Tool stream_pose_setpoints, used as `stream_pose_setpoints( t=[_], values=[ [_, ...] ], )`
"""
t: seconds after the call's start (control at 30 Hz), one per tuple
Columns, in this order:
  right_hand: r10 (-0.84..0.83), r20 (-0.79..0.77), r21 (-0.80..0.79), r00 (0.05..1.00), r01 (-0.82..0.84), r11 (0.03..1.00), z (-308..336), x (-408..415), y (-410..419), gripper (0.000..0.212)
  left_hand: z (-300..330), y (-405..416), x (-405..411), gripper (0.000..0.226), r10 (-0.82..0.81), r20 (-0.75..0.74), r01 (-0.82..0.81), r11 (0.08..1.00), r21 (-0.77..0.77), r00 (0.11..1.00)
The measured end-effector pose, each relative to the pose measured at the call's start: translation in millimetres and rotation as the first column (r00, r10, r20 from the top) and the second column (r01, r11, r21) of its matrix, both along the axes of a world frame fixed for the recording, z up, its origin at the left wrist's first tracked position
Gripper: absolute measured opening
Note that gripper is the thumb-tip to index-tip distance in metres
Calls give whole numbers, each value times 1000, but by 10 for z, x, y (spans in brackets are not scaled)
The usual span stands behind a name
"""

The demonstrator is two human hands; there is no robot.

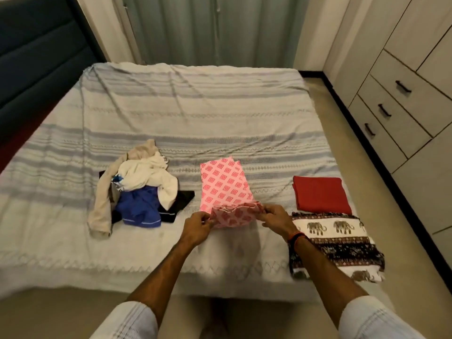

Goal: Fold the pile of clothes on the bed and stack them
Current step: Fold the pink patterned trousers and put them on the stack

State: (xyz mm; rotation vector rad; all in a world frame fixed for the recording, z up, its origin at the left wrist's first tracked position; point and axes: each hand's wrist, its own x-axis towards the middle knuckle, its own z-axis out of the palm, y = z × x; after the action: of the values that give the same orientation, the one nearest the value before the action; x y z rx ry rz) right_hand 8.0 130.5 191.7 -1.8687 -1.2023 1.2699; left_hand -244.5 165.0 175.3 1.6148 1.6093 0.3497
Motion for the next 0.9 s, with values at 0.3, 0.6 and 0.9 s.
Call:
stream_pose_setpoints(
  t=[0.3,0.6,0.9],
  values=[
    [82,86,-89,993,-74,993,-488,-75,-900,38,-352,-816,-54,34,-25,-69,19,997,-78,997],
    [150,68,-182,986,-136,974,-615,-212,-1292,33,-560,-1217,-127,23,-23,-90,7,985,-173,996],
    [146,87,-290,986,-115,950,-782,-200,-969,37,-770,-994,-129,16,-1,-79,-20,964,-266,997]
  ],
)
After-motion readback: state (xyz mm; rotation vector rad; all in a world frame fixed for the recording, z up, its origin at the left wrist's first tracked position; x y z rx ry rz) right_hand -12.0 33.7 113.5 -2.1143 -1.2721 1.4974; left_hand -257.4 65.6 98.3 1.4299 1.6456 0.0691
